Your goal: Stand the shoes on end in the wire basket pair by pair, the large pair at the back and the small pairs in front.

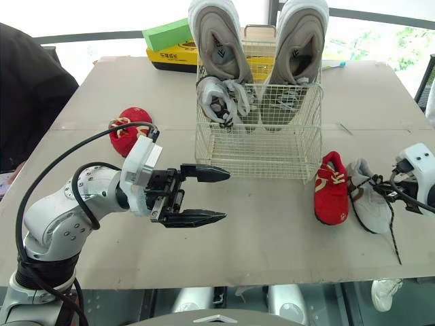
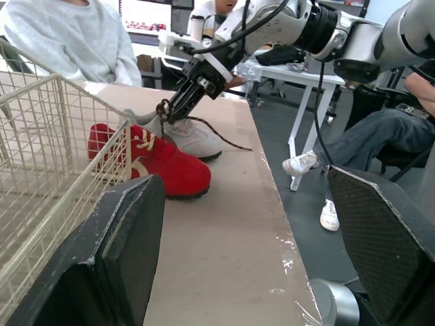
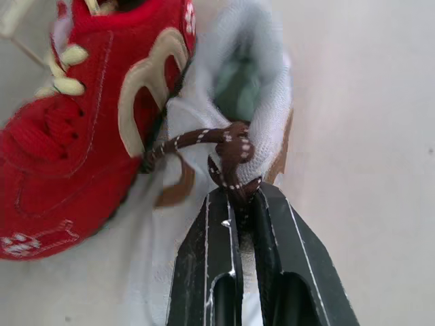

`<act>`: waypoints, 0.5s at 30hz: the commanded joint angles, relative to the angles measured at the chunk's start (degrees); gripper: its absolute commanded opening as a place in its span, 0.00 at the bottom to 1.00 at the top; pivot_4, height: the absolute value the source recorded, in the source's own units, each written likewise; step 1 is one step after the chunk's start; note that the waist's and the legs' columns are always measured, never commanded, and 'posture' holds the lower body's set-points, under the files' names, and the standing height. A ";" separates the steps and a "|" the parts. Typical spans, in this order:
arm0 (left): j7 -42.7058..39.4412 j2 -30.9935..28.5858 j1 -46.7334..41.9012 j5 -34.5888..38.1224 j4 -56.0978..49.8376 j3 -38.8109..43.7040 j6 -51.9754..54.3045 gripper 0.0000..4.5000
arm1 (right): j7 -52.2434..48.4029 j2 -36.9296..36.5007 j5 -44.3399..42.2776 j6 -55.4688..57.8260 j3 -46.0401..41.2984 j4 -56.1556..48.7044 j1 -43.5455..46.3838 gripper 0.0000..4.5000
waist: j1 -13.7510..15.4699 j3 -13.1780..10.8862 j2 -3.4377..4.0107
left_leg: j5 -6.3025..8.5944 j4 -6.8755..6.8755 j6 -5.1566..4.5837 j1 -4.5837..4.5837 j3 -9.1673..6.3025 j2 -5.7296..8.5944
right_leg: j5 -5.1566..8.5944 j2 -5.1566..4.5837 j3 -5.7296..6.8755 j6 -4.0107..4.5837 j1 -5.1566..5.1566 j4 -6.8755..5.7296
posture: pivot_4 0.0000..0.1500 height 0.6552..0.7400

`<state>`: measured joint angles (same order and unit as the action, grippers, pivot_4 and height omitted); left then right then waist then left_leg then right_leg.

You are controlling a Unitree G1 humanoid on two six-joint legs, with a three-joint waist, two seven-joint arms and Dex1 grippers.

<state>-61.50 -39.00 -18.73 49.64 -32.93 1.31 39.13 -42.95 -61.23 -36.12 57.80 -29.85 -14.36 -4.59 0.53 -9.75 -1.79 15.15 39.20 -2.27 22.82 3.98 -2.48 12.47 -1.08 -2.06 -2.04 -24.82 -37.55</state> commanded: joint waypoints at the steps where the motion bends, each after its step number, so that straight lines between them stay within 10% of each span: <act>1: -0.92 1.80 -2.40 0.28 1.24 -1.68 -1.84 0.91 | 3.00 3.80 -2.44 2.09 -15.11 -8.84 -0.71 0.01 | 0.19 0.01 0.08 | 0.00 0.00 0.00 0.00 -0.01 0.00 | -0.01 0.02 0.00 -0.03 0.00 -0.02 | 1.00 1.00; 9: -0.08 7.83 -5.78 -3.58 7.87 -3.71 -6.87 0.91 | 16.83 15.72 -18.06 1.91 -28.01 -20.75 13.71 0.01 | -1.03 0.03 0.09 | 0.00 0.02 0.00 -0.09 0.04 -0.03 | -0.01 0.10 -0.13 -0.03 0.01 -0.07 | 1.00 1.00; 15: 3.53 11.10 -4.77 -3.94 8.51 -2.26 -8.28 0.91 | 33.88 23.13 -23.62 -3.41 -14.48 -26.38 31.50 0.01 | -2.31 -0.01 0.19 | 0.00 -0.01 0.00 -0.10 0.10 -0.02 | -0.10 0.08 -0.26 -0.12 -0.03 -0.13 | 1.00 1.00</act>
<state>-58.76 -28.10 -23.63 45.63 -23.38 -2.23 32.11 -13.01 -38.72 -58.18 57.25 -46.44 -38.19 25.01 -1.78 -9.75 -1.60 15.15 39.20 -2.27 22.74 4.05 -2.50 12.37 -1.01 -2.30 -2.16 -24.87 -37.68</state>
